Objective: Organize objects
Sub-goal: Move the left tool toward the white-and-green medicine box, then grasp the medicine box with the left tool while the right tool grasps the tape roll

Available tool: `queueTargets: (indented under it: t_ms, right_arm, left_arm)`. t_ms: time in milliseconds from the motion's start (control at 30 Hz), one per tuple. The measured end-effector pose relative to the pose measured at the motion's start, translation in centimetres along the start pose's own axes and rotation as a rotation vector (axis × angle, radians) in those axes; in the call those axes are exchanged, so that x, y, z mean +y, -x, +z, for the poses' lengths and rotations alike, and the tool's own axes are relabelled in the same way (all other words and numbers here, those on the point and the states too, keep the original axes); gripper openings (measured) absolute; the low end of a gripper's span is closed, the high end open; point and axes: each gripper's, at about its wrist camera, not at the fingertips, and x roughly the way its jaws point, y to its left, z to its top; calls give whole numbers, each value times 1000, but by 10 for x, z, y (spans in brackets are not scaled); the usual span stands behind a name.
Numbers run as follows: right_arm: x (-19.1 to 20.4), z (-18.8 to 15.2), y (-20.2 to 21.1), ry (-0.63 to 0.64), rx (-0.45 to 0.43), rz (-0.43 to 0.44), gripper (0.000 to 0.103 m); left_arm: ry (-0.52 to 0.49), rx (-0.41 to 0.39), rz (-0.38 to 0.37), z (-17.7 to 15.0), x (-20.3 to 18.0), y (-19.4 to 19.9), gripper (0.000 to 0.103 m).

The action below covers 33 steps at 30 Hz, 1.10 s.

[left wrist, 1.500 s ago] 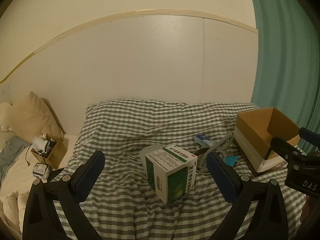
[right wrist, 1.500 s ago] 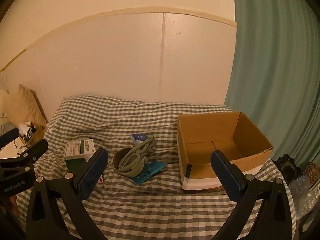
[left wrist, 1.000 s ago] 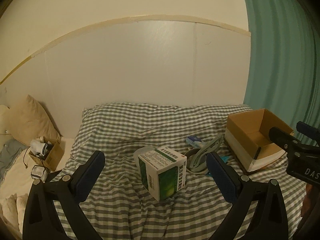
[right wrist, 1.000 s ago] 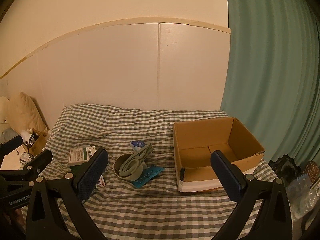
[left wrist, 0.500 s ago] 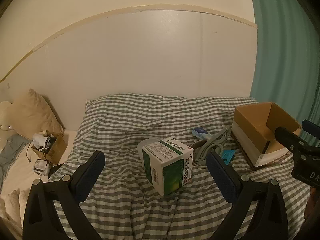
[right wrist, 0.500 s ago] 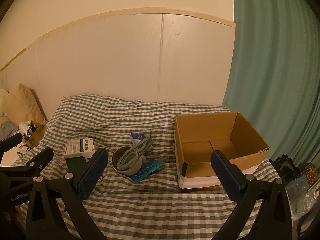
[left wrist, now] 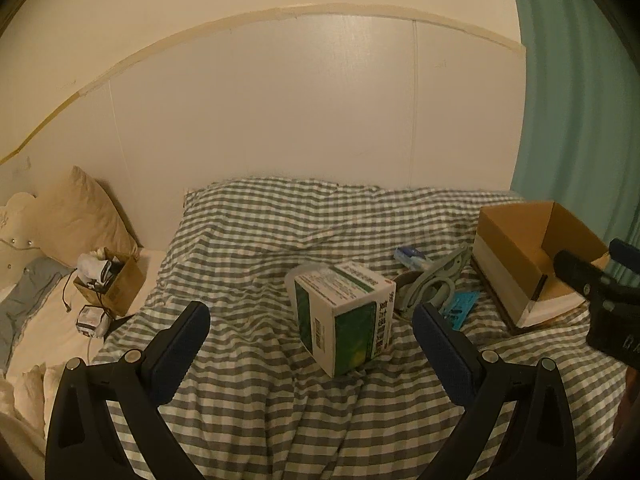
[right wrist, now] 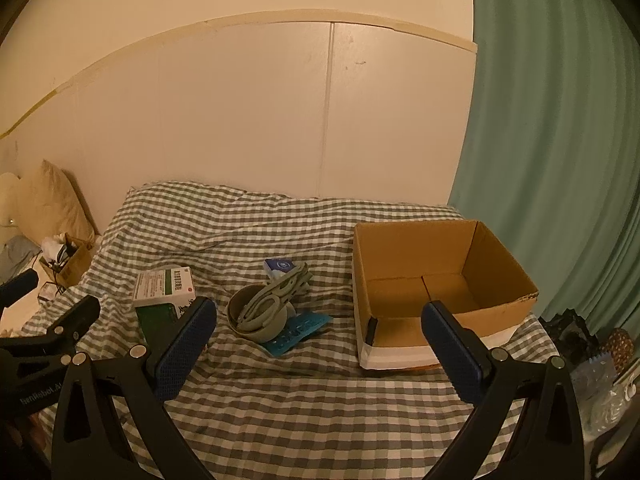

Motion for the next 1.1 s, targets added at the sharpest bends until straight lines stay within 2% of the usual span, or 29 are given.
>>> queueTargets:
  t_ms: [133,233,300,500,533,733,767,800,900,1033,1100]
  right_arm:
    - [-6,-4,-10,-20,26,-6,103]
    - [-8,-8,-22,-30,49,-14,103]
    - [-9,-11,-30,-23,57,-23,103]
    - [-20,-16,-53,-26,78,-31,103]
    - [-23,-16,-56,-32,81,-32,103]
    - [-32,-18,-73,-66,98,-31,103]
    - [-31,-19,-74,-66,100,-32,103]
    - [-30,-19,-76,-65,104,-32,103]
    - [-27,-20,-81,-54,117,-25,103]
    - [-17,-17,-81,-43,116,-13,103]
    - [-9,-15,-79,-34,112,5,103]
  left_arm:
    - [-13,51,12,-14,-18,-21,103]
    - [14,110,4,-20,-30,-42,103]
    - [28,118,9,-21,-38,-52,103]
    - [73,117,96,-18,-54,-91,103]
    - [80,129,132,-18,-56,-100,103]
    - [79,176,195,-13,-60,-136,103]
    - [74,187,192,-13,-61,-142,99]
    - [66,198,185,-13,-61,-146,86]
    - [61,208,139,-10,-55,-149,85]
    - [105,197,22,-9,-31,-138,84]
    - [95,180,2,-4,-23,-130,84]
